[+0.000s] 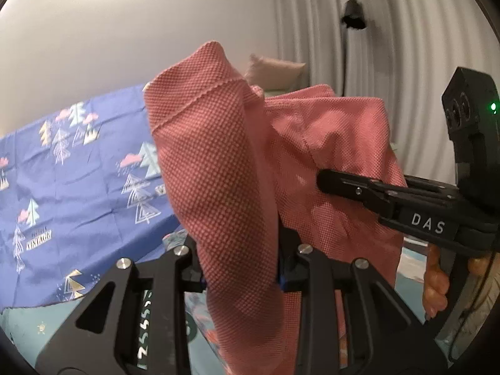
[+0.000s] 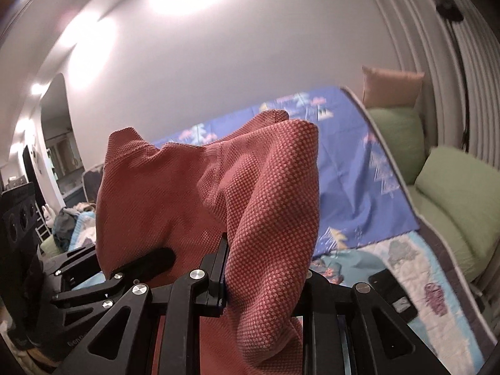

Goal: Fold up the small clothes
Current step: 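Carry the sweatshirt with both grippers onto the navy star-print stack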

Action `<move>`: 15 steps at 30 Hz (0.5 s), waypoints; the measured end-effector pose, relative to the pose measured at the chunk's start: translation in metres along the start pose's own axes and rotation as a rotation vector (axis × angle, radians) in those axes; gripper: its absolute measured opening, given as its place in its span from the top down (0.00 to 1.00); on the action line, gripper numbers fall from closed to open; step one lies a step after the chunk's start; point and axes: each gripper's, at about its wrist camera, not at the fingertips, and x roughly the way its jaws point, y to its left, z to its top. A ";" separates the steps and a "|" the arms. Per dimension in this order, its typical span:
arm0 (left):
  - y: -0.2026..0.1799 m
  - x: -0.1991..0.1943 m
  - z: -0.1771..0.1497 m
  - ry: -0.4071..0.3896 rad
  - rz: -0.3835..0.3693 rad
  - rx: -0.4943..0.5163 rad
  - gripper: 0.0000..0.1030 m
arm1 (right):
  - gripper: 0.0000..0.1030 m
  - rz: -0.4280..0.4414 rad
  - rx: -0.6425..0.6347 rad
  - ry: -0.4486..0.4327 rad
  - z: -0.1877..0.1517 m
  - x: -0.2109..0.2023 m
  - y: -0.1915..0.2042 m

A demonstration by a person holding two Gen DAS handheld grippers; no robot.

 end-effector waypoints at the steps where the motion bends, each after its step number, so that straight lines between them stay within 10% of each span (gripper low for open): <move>1: 0.000 0.007 -0.004 0.013 0.011 -0.006 0.67 | 0.79 -0.002 0.006 0.016 0.000 0.014 -0.002; 7: 0.029 0.104 -0.049 0.221 0.176 -0.046 0.42 | 0.68 -0.149 0.013 0.194 -0.023 0.121 -0.024; 15: 0.039 0.119 -0.074 0.129 0.164 -0.107 0.26 | 0.48 -0.253 0.160 0.258 -0.066 0.158 -0.075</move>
